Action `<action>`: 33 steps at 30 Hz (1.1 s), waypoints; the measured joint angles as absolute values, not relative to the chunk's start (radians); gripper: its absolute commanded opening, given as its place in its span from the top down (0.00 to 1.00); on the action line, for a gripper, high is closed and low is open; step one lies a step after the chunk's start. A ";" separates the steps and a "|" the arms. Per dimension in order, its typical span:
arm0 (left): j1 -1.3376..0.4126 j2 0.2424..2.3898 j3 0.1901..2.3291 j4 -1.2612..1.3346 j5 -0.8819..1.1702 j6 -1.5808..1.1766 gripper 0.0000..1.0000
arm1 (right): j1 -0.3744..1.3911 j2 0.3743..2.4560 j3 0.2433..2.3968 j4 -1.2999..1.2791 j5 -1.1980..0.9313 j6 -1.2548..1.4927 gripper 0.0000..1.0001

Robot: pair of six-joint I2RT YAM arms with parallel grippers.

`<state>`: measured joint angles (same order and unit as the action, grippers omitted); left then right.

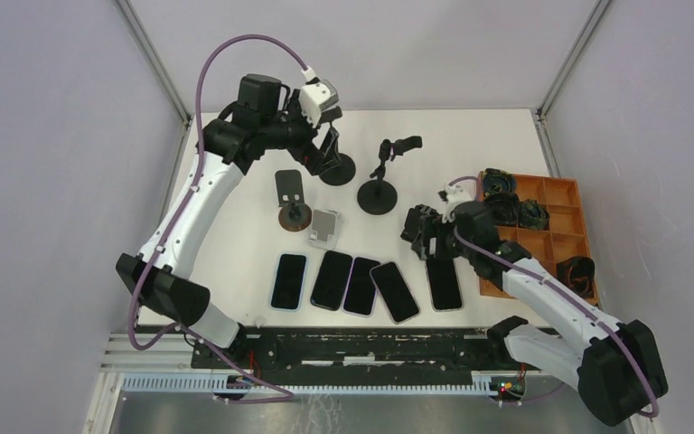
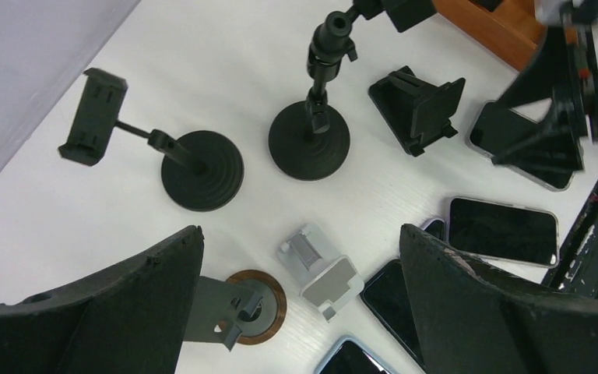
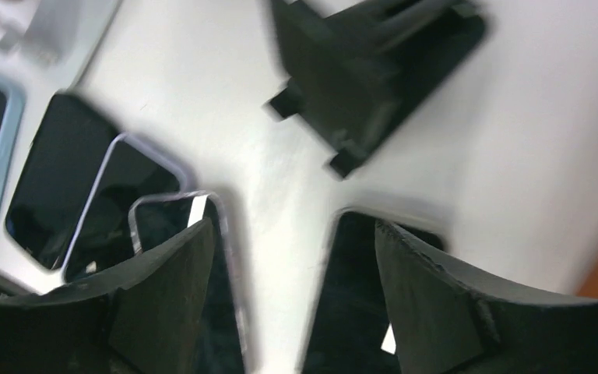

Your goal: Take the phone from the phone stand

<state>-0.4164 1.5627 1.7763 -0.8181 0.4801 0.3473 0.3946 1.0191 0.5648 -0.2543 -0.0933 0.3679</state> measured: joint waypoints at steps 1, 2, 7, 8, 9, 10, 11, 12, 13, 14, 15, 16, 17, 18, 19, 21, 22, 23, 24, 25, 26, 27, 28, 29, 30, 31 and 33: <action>-0.408 1.557 1.776 -0.818 0.476 0.342 0.00 | 0.452 1.018 0.558 -0.244 -0.084 0.382 0.05; -0.402 1.553 1.775 -0.818 0.474 0.340 0.00 | 0.511 1.022 0.553 -0.240 -0.070 0.396 0.02; -0.376 1.530 1.743 -0.824 0.469 0.334 0.00 | 0.768 1.106 0.553 -0.218 0.027 0.442 0.02; -0.375 1.528 1.739 -0.829 0.468 0.334 0.00 | 0.814 1.137 0.560 -0.219 0.053 0.447 0.02; -0.375 1.526 1.734 -0.833 0.469 0.334 0.00 | 0.849 1.169 0.567 -0.218 0.075 0.450 0.02; -0.375 1.524 1.731 -0.836 0.469 0.334 0.00 | 0.878 1.197 0.574 -0.218 0.095 0.452 0.02; -0.375 1.523 1.728 -0.837 0.469 0.334 0.00 | 0.910 1.230 0.582 -0.219 0.121 0.456 0.02; -0.375 1.521 1.728 -0.838 0.469 0.334 0.00 | 0.928 1.251 0.587 -0.218 0.139 0.458 0.02; -0.375 1.519 1.728 -0.838 0.468 0.334 0.00 | 0.951 1.278 0.592 -0.218 0.162 0.461 0.02; -0.375 1.517 1.727 -0.839 0.468 0.334 0.00 | 0.969 1.299 0.594 -0.218 0.180 0.464 0.02; -0.375 1.514 1.727 -0.839 0.468 0.334 0.00 | 0.978 1.311 0.594 -0.218 0.189 0.472 0.02; -0.375 1.512 1.727 -0.839 0.467 0.334 0.00 | 0.987 1.320 0.598 -0.216 0.200 0.477 0.02; -0.375 1.510 1.727 -0.839 0.465 0.334 0.00 | 0.994 1.324 0.601 -0.214 0.211 0.481 0.02; -0.375 1.508 1.727 -0.839 0.463 0.334 0.00 | 0.996 1.325 0.602 -0.211 0.220 0.485 0.02; -0.375 1.507 1.727 -0.839 0.462 0.334 0.00 | 0.997 1.325 0.602 -0.208 0.228 0.491 0.02; -0.375 1.507 1.727 -0.839 0.462 0.334 0.00 | 0.997 1.328 0.602 -0.201 0.241 0.498 0.02; -0.375 1.507 1.727 -0.839 0.462 0.334 0.00 | 0.997 1.329 0.602 -0.200 0.243 0.501 0.02; -0.375 1.507 1.727 -0.839 0.461 0.334 0.00 | 0.998 1.332 0.602 -0.198 0.247 0.506 0.02; -0.375 1.507 1.727 -0.839 0.461 0.334 0.00 | 0.999 1.334 0.602 -0.197 0.252 0.512 0.02; -0.375 1.507 1.727 -0.839 0.461 0.334 0.00 | 0.999 1.335 0.602 -0.196 0.257 0.518 0.02; -0.375 1.507 1.727 -0.839 0.461 0.334 0.00 | 0.999 1.335 0.602 -0.196 0.261 0.523 0.02; -0.375 1.507 1.727 -0.839 0.461 0.334 0.00 | 0.998 1.335 0.601 -0.196 0.265 0.529 0.02; -0.375 1.507 1.727 -0.839 0.461 0.334 0.00 | 0.995 1.334 0.599 -0.194 0.267 0.535 0.02; -0.375 1.507 1.727 -0.839 0.460 0.334 0.00 | 0.991 1.332 0.595 -0.191 0.267 0.543 0.03; -0.375 1.507 1.727 -0.839 0.458 0.334 0.00 | 0.986 1.328 0.588 -0.185 0.266 0.552 0.04; -0.375 1.507 1.727 -0.839 0.456 0.334 0.00 | 0.981 1.322 0.580 -0.178 0.268 0.557 0.05; -0.375 1.507 1.723 -0.838 0.455 0.334 0.00 | 0.963 1.305 0.564 -0.168 0.279 0.567 0.07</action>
